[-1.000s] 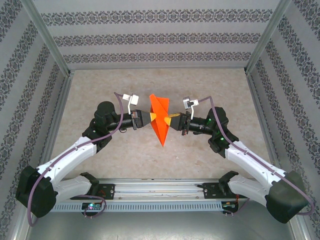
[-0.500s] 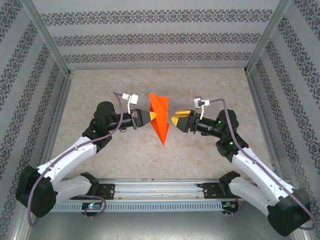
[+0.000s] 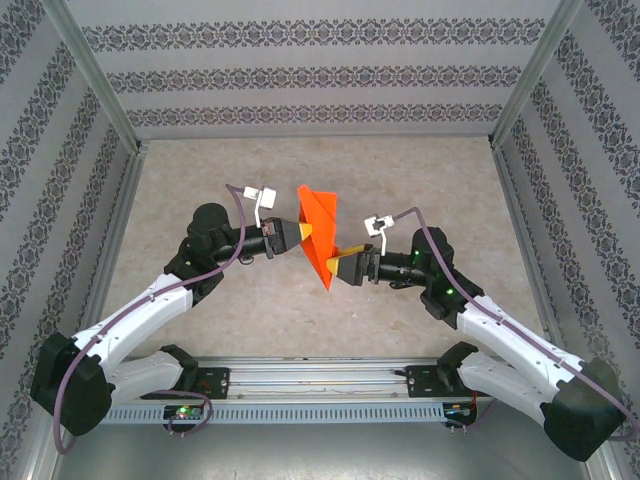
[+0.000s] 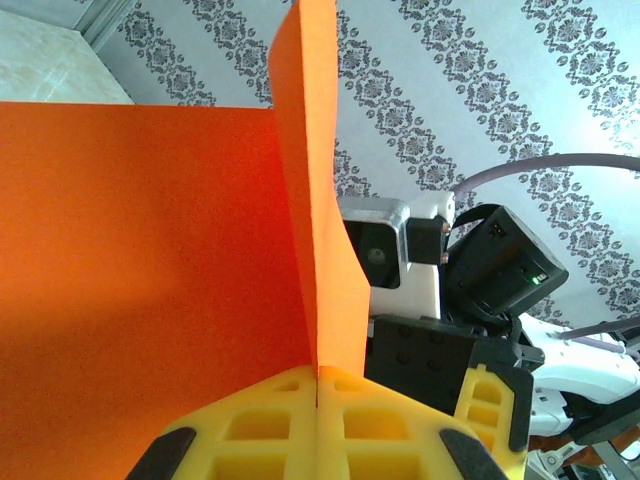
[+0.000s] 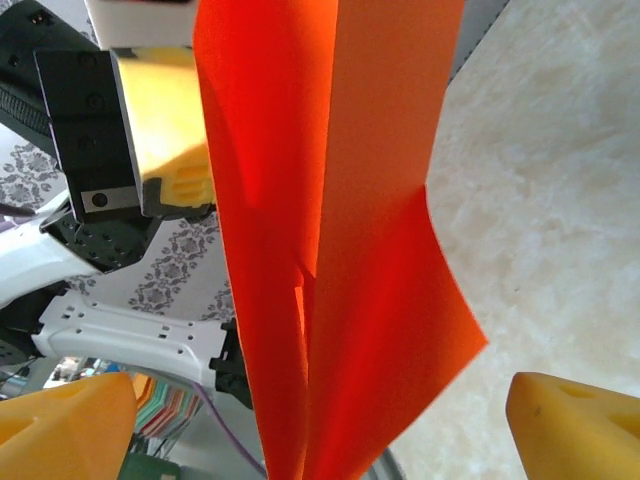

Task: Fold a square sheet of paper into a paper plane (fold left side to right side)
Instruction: Turn over the paper at the center of the table.

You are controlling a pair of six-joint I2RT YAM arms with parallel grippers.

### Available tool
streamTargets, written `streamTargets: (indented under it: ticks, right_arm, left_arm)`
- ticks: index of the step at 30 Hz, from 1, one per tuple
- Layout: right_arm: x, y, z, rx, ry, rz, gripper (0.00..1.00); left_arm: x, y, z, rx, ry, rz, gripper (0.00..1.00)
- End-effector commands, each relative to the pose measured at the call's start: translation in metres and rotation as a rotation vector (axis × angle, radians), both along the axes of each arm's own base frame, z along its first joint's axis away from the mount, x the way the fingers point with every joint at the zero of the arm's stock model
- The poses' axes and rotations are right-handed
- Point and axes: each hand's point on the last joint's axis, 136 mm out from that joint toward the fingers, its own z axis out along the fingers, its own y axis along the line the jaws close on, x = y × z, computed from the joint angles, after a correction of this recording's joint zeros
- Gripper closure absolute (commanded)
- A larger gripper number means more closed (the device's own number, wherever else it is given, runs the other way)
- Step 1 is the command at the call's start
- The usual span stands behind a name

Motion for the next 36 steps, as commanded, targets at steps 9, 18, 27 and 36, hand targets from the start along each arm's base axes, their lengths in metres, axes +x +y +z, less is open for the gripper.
streamTargets:
  ticks: [9,18,27,36]
  right_arm:
    - [0.014,0.014,0.039,0.045,-0.087,-0.013,0.45]
    - [0.022,0.015,0.043,0.034,-0.098,-0.033,0.82]
    - [0.024,0.009,0.039,-0.02,-0.104,-0.063,1.0]
    - [0.04,-0.017,-0.003,-0.383,-0.104,-0.234,1.0]
  left_arm:
    - [-0.007,0.0,0.024,-0.057,-0.063,-0.011,0.98]
    - [-0.007,0.004,0.028,-0.053,-0.085,0.018,0.85]
    - [-0.002,0.035,0.02,0.065,-0.134,0.215,0.59]
    - [-0.002,0.092,0.012,0.223,-0.201,0.503,0.46]
